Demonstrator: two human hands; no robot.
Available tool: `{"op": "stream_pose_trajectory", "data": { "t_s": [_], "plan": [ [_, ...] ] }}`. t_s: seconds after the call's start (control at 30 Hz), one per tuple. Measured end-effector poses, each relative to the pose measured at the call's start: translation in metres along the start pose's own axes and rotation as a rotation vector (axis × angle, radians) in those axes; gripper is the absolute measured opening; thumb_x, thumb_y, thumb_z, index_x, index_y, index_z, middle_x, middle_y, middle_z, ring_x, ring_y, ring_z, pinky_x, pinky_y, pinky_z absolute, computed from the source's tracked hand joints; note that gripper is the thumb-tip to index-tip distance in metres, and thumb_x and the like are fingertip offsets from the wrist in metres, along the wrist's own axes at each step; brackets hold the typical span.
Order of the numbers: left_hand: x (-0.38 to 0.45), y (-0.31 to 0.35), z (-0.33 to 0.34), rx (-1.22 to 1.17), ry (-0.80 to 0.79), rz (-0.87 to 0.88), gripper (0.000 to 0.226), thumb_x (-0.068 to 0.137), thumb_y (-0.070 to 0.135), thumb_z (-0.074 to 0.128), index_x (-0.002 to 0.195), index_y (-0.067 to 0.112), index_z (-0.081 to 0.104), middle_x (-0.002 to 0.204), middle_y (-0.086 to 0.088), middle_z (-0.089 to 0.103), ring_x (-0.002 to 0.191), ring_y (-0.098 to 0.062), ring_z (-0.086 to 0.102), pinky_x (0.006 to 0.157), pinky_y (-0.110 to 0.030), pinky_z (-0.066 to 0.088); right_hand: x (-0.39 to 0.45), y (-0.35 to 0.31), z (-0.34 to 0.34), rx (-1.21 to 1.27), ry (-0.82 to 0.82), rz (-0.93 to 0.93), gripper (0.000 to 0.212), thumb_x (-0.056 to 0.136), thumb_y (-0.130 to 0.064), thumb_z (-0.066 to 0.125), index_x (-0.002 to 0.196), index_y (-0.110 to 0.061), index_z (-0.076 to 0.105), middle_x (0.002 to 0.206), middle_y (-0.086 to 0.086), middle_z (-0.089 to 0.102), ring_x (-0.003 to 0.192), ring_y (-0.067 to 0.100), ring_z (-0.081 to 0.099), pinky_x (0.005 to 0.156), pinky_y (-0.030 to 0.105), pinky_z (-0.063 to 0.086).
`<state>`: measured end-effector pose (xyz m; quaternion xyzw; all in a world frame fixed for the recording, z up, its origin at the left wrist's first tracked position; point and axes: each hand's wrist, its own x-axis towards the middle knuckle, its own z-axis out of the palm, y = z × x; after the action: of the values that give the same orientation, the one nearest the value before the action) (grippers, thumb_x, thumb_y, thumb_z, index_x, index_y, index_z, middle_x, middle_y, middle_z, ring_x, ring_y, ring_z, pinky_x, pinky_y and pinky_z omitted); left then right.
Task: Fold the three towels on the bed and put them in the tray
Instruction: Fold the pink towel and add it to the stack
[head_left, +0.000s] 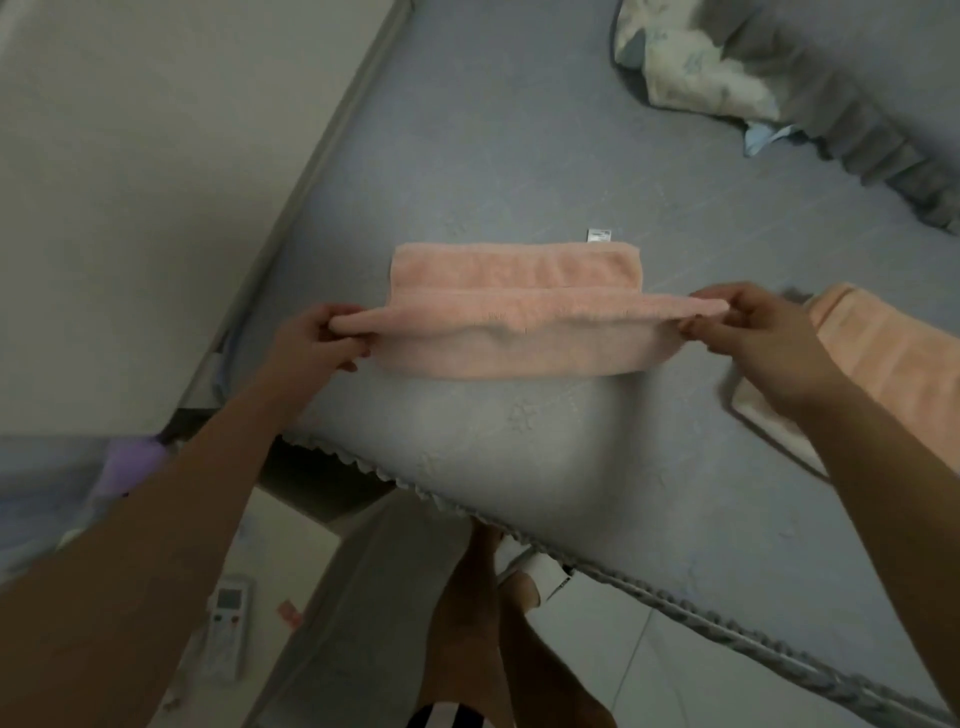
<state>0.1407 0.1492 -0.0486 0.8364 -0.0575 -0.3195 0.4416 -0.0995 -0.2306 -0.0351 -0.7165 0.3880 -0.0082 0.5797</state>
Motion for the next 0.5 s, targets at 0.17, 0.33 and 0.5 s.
{"op": "stream_pose_trajectory", "data": {
  "t_s": [0.17, 0.33, 0.5],
  "plan": [
    [0.074, 0.012, 0.012, 0.242, 0.108, 0.075, 0.01, 0.093, 0.012, 0.057, 0.095, 0.011, 0.067, 0.067, -0.003, 0.051, 0.056, -0.006, 0.044, 0.049, -0.022, 0.036, 0.071, -0.004, 0.008, -0.407, 0.134, -0.015, 0.012, 0.086, -0.032, 0.067, 0.087, -0.02, 0.067, 0.073, -0.001, 0.064, 0.062, 0.008, 0.059, 0.058, 0.02, 0.044],
    [0.142, 0.007, 0.039, 0.276, 0.107, -0.02, 0.02, 0.097, 0.025, 0.052, 0.101, 0.012, 0.066, 0.085, -0.007, 0.058, 0.078, -0.015, 0.05, 0.054, -0.026, 0.035, 0.132, 0.014, 0.026, -0.485, 0.233, 0.071, 0.014, 0.087, -0.034, 0.061, 0.087, -0.021, 0.067, 0.079, 0.005, 0.063, 0.078, 0.021, 0.057, 0.071, 0.027, 0.036],
    [0.18, -0.011, 0.06, 0.254, 0.174, -0.024, 0.018, 0.096, 0.03, 0.052, 0.085, 0.017, 0.057, 0.067, 0.002, 0.047, 0.061, -0.009, 0.041, 0.053, -0.025, 0.033, 0.159, 0.057, 0.048, -0.469, 0.281, 0.241, 0.028, 0.088, -0.034, 0.057, 0.103, -0.012, 0.069, 0.085, 0.004, 0.063, 0.084, 0.023, 0.059, 0.074, 0.029, 0.041]
  ]
}}
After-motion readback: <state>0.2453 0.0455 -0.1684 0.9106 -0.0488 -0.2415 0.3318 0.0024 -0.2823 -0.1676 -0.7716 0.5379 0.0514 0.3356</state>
